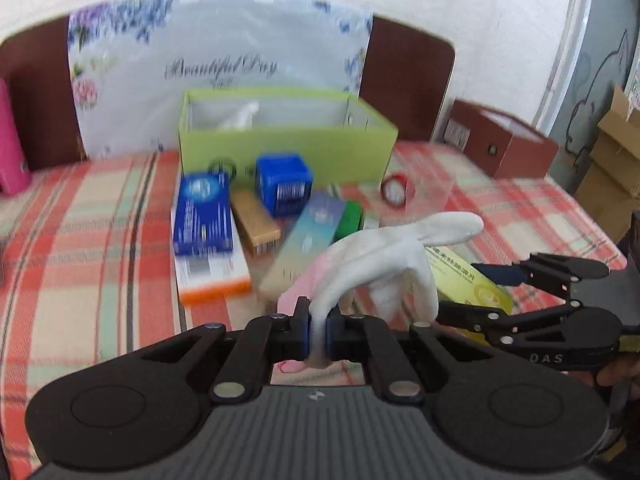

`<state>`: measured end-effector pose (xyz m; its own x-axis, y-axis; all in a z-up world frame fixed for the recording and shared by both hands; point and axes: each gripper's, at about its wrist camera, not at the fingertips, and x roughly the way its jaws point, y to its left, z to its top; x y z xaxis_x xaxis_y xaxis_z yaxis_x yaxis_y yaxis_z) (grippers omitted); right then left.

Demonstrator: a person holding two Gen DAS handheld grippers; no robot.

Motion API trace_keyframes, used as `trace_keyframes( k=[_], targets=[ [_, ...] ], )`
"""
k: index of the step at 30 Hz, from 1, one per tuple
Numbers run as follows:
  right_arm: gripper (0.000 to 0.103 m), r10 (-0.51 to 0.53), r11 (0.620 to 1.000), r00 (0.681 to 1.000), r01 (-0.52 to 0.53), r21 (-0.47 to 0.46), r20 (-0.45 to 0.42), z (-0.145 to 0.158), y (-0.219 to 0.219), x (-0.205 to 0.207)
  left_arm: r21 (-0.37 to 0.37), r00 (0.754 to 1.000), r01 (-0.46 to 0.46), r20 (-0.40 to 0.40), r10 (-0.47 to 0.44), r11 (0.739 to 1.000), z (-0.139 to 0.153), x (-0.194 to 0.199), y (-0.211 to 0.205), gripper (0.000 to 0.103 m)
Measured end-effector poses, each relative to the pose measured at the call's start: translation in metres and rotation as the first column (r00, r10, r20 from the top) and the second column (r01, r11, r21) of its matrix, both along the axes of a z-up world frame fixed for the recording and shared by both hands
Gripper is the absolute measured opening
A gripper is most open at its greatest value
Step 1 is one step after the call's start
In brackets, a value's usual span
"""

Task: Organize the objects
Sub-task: 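Place the yellow box into the green box while the left gripper drops the glove in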

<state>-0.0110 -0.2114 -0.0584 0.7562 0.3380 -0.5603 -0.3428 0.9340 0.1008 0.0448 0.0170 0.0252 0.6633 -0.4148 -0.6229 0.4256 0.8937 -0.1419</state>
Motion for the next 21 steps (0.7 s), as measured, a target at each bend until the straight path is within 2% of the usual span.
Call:
trace_keyframes(
  k=[7, 10, 16, 21],
  targets=[
    [0.066, -0.051, 0.998, 0.992, 0.046, 0.042, 0.113, 0.051, -0.016, 0.042, -0.043, 0.991, -0.019, 0.134, 0.025, 0.999, 0.051, 0.044, -0.014, 0.007],
    [0.066, -0.09, 0.996, 0.983, 0.085, 0.032, 0.161, 0.069, -0.018, 0.069, -0.06, 0.987, -0.036, 0.157, 0.045, 0.998, 0.066, 0.071, -0.022, 0.007],
    [0.066, -0.17, 0.985, 0.964, 0.17, 0.017, 0.204, 0.087, -0.019, 0.134, -0.074, 0.986, -0.091, 0.133, 0.1, 0.993, 0.075, 0.138, -0.038, 0.007],
    [0.066, -0.196, 0.979, 0.962, 0.203, -0.016, 0.191, 0.08, -0.017, 0.193, -0.062, 0.986, -0.126, 0.099, 0.131, 0.99, 0.065, 0.191, -0.051, 0.007]
  ],
)
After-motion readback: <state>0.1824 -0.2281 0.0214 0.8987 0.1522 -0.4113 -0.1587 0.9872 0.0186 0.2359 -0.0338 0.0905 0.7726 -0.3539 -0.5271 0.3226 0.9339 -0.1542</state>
